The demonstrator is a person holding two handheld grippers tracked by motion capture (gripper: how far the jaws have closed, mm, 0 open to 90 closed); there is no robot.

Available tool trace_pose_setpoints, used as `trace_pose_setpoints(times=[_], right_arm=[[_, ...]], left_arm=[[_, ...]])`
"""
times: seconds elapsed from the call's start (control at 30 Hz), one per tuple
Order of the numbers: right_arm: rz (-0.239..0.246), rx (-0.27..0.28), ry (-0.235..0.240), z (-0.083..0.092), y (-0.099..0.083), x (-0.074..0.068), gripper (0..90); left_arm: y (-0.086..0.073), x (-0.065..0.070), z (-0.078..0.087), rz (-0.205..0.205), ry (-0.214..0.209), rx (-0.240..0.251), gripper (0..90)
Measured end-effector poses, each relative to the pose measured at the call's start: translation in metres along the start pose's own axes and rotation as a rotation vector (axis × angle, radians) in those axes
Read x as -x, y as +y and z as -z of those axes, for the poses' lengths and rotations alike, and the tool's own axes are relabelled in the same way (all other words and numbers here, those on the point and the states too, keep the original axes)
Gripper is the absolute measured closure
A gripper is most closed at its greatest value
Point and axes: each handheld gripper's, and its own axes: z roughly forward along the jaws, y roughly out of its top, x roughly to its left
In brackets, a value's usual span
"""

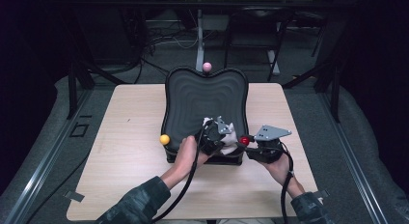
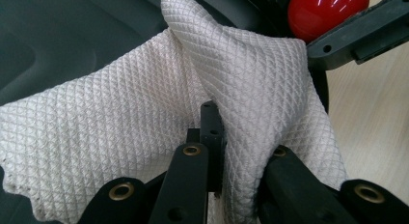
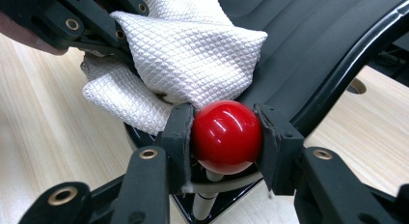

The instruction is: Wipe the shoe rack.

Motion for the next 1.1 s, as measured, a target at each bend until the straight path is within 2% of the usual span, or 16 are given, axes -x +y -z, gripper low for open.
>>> trace_pose_setpoints(times=[0.23, 0.57, 0.7, 0.87, 1.0, 1.1], right_arm=[[0.035, 0.017, 0.023, -0.006, 0.003, -0.008, 60.2], [0.057, 0.041, 0.091, -0.017, 0.009, -0.024, 60.2], [0.064, 0.058, 0.116, -0.022, 0.012, -0.032, 60.2], [0.076, 0.043, 0.143, -0.028, 0.019, -0.044, 60.2], [0.068, 0.051, 0.160, -0.033, 0.022, -0.050, 60.1], [0.066, 0.046, 0.156, -0.034, 0.023, -0.050, 60.1]], left_arm=[[-0.009, -0.002, 0.009, 0.014, 0.005, -0.018, 86.3], [-0.030, -0.004, 0.028, 0.027, 0.013, -0.033, 86.2], [-0.041, -0.006, 0.037, 0.054, 0.006, -0.029, 86.2], [-0.054, -0.010, 0.048, 0.081, 0.011, -0.023, 86.2], [-0.057, -0.021, 0.057, 0.119, 0.050, 0.025, 86.2], [-0.050, -0.034, 0.063, 0.140, 0.095, 0.061, 86.2]])
